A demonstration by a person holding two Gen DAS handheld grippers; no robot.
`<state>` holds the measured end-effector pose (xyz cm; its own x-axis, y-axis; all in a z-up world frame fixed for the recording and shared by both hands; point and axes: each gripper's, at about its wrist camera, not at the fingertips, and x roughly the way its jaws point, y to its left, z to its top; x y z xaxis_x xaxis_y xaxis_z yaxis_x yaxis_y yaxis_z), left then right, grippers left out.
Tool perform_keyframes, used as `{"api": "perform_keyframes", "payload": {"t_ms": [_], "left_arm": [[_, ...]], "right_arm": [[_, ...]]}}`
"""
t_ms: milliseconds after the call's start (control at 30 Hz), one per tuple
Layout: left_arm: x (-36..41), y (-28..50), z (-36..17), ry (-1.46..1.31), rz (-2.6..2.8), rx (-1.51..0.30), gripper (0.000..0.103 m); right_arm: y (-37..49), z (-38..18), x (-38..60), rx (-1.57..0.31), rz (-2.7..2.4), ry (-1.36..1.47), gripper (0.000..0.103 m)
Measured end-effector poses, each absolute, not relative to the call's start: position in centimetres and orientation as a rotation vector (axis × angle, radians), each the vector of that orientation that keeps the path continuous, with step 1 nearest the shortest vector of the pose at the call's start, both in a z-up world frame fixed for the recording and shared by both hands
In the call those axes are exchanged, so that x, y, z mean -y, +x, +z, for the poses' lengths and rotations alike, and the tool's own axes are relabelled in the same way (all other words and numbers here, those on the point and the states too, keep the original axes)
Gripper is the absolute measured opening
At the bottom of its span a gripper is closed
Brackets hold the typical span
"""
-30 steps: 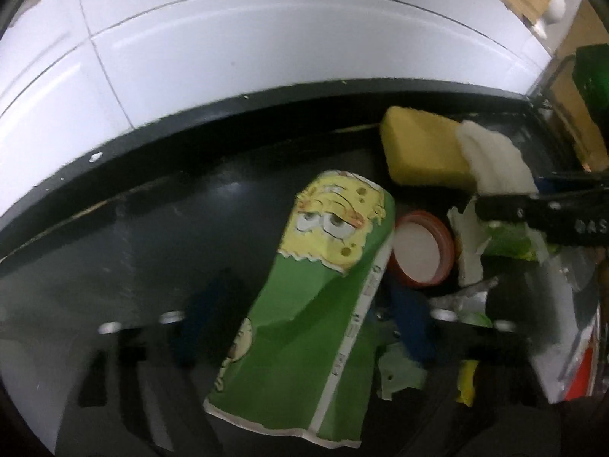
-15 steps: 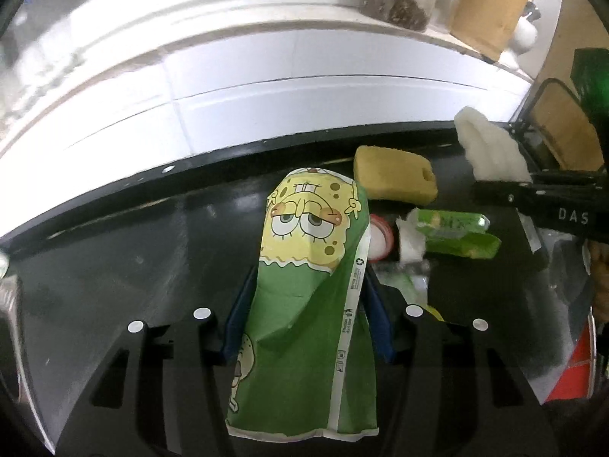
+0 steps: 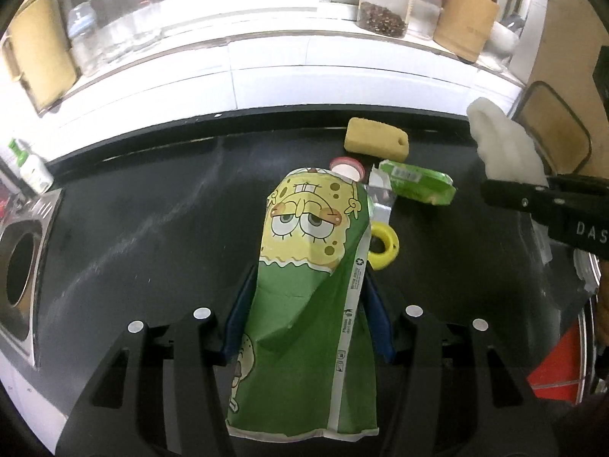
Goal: Collect trash
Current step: 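Grasp the green SpongeBob packet with the left tool while the right tool grasps white foam, then carry the packet and foam down to the black bin and open both tools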
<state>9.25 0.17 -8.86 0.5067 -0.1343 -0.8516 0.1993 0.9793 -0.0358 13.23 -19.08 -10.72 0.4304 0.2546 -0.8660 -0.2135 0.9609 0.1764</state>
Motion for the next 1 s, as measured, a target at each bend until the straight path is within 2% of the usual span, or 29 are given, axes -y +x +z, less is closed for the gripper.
{"api": "perform_keyframes", "payload": {"t_ms": [467, 700, 1000], "left_arm": [[-4.3, 2.4, -6.8, 0.012, -0.066, -0.976, 0.053], [-13.5, -4.2, -6.2, -0.098, 0.17, -0.945, 0.053], [-27.9, -18.4, -10.0, -0.292, 0.594, -0.966, 0.053]], "right_arm": [[6.7, -8.6, 13.4, -1.053, 0.427, -0.045, 0.02], [4.0, -8.0, 1.9, -1.034, 0.708, -0.172, 0.02], [-5.5, -10.9, -19.4, -1.09, 1.212, -0.383, 0.02]]}}
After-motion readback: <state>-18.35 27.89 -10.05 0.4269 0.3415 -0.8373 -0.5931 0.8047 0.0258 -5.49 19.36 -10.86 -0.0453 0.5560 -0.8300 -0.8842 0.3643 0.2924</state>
